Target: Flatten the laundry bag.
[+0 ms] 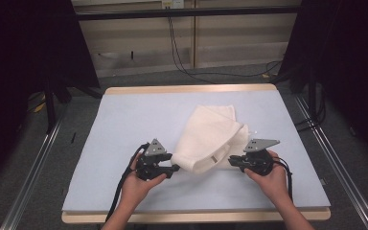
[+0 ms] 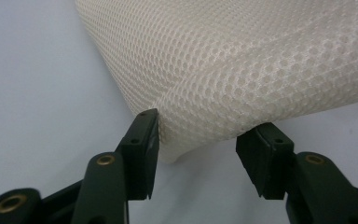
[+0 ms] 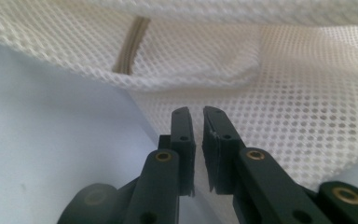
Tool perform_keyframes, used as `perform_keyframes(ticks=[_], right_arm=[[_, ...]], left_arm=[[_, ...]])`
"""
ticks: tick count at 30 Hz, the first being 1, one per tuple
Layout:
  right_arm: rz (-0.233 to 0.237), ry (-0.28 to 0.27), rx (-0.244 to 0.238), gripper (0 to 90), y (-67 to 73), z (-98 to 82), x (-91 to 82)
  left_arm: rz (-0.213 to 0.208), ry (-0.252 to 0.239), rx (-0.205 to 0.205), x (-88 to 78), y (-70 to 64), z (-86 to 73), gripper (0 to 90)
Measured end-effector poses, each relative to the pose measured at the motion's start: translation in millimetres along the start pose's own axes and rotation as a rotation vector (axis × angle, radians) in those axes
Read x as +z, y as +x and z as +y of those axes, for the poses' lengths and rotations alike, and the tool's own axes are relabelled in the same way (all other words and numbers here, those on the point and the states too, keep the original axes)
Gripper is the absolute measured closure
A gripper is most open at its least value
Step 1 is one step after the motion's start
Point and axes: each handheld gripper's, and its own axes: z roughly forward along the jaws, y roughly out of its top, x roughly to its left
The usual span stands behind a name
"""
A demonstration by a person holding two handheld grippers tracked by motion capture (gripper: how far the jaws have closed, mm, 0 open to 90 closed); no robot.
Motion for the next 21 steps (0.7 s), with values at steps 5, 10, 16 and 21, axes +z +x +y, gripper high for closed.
perform_keyframes(ticks=[5, 10, 16, 21], right_arm=[[-0.027, 0.006, 0.011, 82.3, -7.1, -6.2, 1.8], [-0.044, 0.018, -0.004, 83.5, -9.3, -8.8, 4.2], [-0.062, 0.036, -0.012, 86.4, -11.7, -11.5, 5.5], [-0.063, 0.042, -0.019, 87.0, -12.2, -13.4, 7.0]], left_arm=[[0.008, 0.006, -0.011, 2.0, 1.3, 0.5, 67.2], [0.016, 0.009, -0.038, 1.0, 6.2, 1.2, 79.8], [0.027, -0.003, -0.137, -3.5, 18.1, -2.6, 81.8], [0.043, -0.022, -0.216, -8.2, 33.8, -10.0, 81.6]])
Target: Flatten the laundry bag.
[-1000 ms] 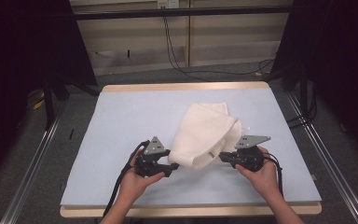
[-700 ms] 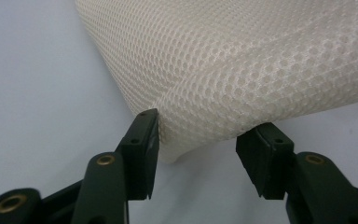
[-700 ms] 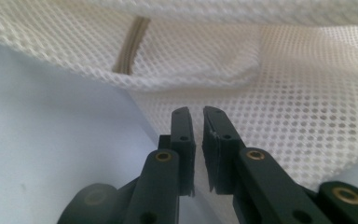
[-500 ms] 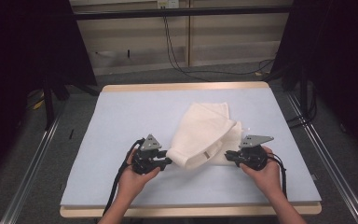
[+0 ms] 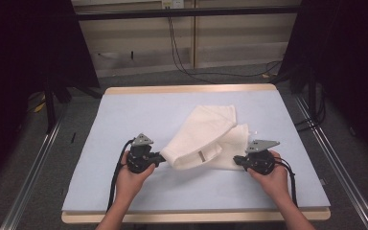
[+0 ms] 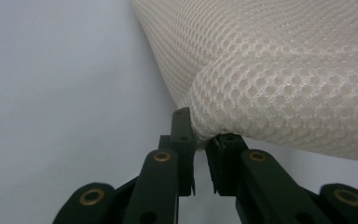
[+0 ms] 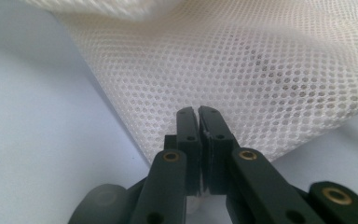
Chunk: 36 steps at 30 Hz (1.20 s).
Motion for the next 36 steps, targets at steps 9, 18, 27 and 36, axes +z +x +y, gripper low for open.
perform_keyframes(ticks=[9, 18, 27, 36], right_arm=[[-0.001, -0.001, -0.001, 86.9, 0.3, -0.7, -0.4], [-0.003, -0.003, -0.006, 86.9, 0.5, -1.0, -0.4], [-0.002, -0.005, -0.01, 86.9, 0.5, -1.1, 0.2], [-0.009, -0.005, -0.015, 86.8, 1.6, -1.4, 0.2]], left_arm=[[0.011, 0.005, -0.037, 0.7, 9.6, -2.6, 81.3], [0.022, 0.004, -0.09, 3.2, 20.8, -7.3, 79.5], [0.037, 0.009, -0.098, 3.4, 23.9, -8.8, 76.6], [0.053, 0.002, -0.105, 4.3, 25.3, -9.8, 74.5]])
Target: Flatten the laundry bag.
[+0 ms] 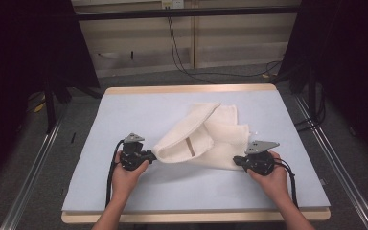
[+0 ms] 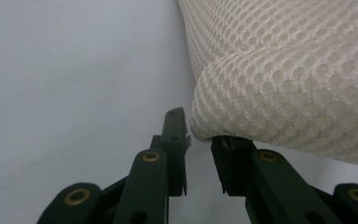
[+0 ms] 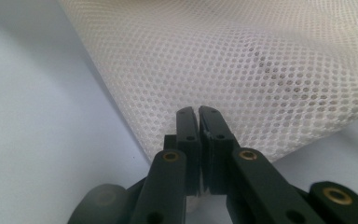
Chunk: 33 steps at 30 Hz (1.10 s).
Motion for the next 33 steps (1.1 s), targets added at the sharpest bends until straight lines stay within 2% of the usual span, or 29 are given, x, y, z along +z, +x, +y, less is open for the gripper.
perform_keyframes(ticks=[15, 33], right_arm=[[-0.002, 0.006, -0.008, 86.9, 0.6, 0.2, 1.7], [-0.004, 0.007, -0.011, 86.8, 1.2, 0.3, 1.8]], left_arm=[[0.036, -0.007, -0.005, -1.8, 3.5, -1.3, 72.3], [0.066, -0.008, 0.011, -3.2, 6.1, -1.9, 72.0]])
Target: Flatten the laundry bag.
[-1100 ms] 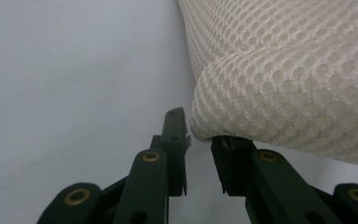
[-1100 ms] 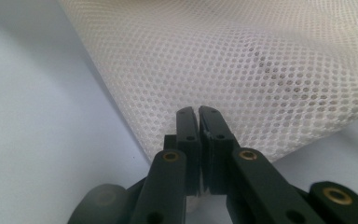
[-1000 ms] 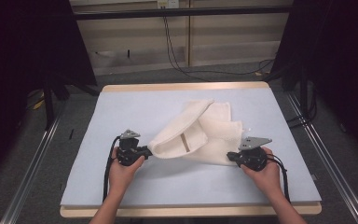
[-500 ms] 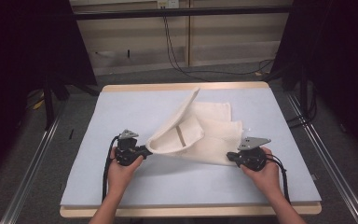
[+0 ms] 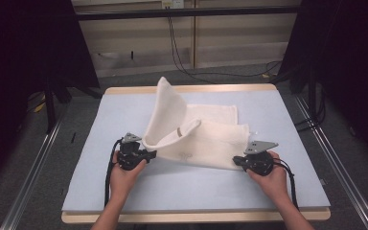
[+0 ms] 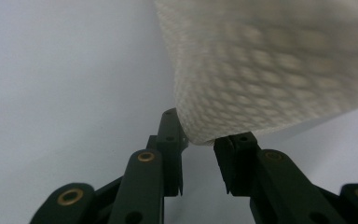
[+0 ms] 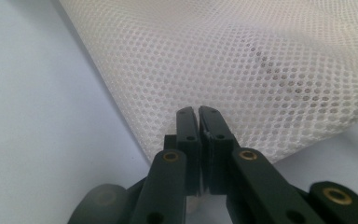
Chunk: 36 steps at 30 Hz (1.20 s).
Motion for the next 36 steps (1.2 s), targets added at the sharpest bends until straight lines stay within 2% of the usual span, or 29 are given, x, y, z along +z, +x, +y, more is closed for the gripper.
perform_keyframes(ticks=[2, 3, 6, 7, 24, 27, 29, 32, 36], right_arm=[[-0.001, 0.0, -0.001, 86.8, 0.0, 0.0, 0.0], [-0.002, 0.001, -0.002, 86.7, 0.4, 0.1, 0.0], [-0.005, -0.001, -0.003, 86.6, 0.4, 0.1, 0.1], [-0.005, -0.001, -0.003, 86.5, 0.4, 0.1, 0.2], [-0.002, -0.003, 0.002, 85.6, -0.1, 0.3, 0.4], [-0.003, 0.002, 0.009, 85.1, -0.1, 0.9, 0.2], [-0.006, -0.005, 0.003, 84.3, -0.7, 1.5, 0.9], [-0.002, -0.007, 0.012, 81.7, -0.6, 2.7, 0.2], [0.004, -0.013, 0.019, 78.4, -0.9, 4.4, -1.5]], left_arm=[[0.004, 0.008, 0.006, 0.0, 0.8, -0.3, 70.7], [0.01, 0.004, -0.012, 1.2, -0.1, -0.8, 69.8], [0.016, 0.004, -0.015, 1.2, 1.5, -1.5, 67.6], [0.019, 0.002, -0.03, 0.7, 2.4, -2.1, 67.0], [0.029, 0.032, -0.026, -3.1, 8.1, -4.5, 64.6], [0.036, 0.032, -0.041, -4.4, 10.6, -5.9, 62.0], [0.039, 0.037, -0.037, -6.6, 12.0, -5.8, 59.5], [0.052, 0.034, -0.052, -9.6, 12.9, -6.4, 48.4], [0.063, 0.037, -0.057, -14.3, 15.8, -7.0, 39.1]])
